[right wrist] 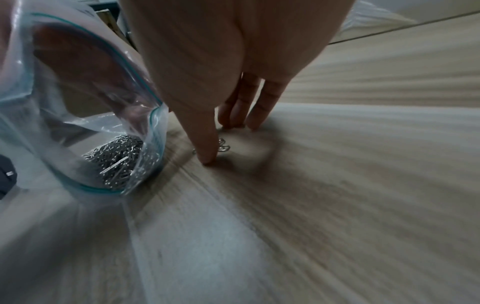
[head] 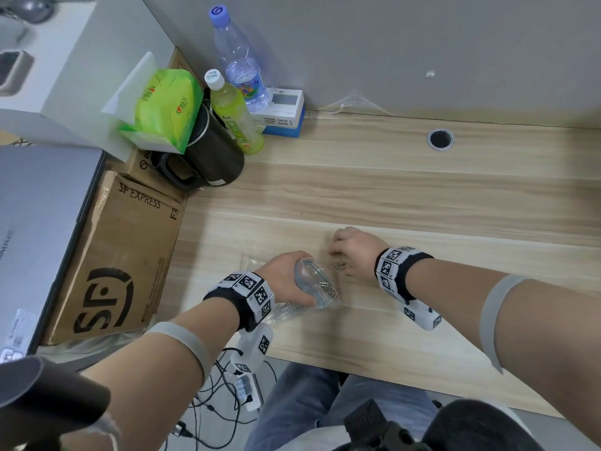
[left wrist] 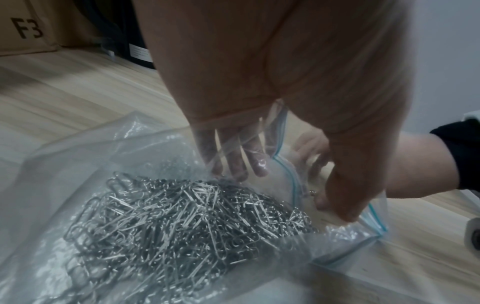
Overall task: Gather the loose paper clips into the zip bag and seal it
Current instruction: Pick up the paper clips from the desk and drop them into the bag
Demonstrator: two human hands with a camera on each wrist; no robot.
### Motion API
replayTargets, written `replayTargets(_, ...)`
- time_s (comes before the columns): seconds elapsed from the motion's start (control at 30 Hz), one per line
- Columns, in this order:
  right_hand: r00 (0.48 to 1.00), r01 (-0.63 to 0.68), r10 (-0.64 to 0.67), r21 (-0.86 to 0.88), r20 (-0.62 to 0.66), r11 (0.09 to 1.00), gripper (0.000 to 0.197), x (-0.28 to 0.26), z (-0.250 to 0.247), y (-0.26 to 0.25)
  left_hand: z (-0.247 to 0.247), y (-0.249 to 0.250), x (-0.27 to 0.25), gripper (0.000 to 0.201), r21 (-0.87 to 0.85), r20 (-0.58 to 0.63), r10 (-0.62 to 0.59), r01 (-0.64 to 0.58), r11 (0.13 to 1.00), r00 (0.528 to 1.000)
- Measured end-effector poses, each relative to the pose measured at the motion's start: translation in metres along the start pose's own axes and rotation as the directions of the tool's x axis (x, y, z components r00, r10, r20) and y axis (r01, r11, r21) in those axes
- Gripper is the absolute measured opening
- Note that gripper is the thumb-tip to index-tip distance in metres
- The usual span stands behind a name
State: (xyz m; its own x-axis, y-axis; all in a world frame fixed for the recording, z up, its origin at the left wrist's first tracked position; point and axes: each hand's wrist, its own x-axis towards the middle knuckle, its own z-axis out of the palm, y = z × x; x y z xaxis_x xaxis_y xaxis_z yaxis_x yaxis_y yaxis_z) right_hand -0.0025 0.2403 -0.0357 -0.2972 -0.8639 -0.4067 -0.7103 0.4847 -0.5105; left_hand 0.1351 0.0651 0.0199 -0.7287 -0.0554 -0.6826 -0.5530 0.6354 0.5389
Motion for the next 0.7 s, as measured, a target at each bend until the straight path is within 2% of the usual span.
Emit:
replayTargets(0.07,0.997,0.049,-0.048,-0.020,0.054,0.999,0.047,0.002,-0.002,-0.001,-0.001,0.002,0.000,0.087,-0.010,0.002,-0.007,0.007,1.000,1.000)
replayTargets(0.13,0.995,0.083,-0.083,0.005,0.056,0.997,0.041,0.004,-0.003,-0.004,-0.001,0.002,-0.001,0.089,-0.014,0.010,-0.016,0.016,1.000,1.000)
replayTargets(0.23,0.996,0.083,-0.085,0.088,0.024,0.993,0.035,0.004,-0.001,-0.008,-0.002,0.003,-0.001,0.089,-0.028,0.012,-0.018,0.018,0.999,1.000)
replayTargets(0.43,0.993,0.113,-0.116,0.154,0.009,0.982,0.031,0.007,0.002,-0.009,-0.005,0.010,0.000,0.070,-0.065,0.005,0.008,-0.008,0.998,1.000)
replayTargets(0.7,0.994,0.098,-0.105,0.170,0.038,0.981,0.031,0.007,0.003,-0.014,-0.008,0.013,0.000,0.071,-0.047,0.010,0.013,-0.013,0.999,1.000)
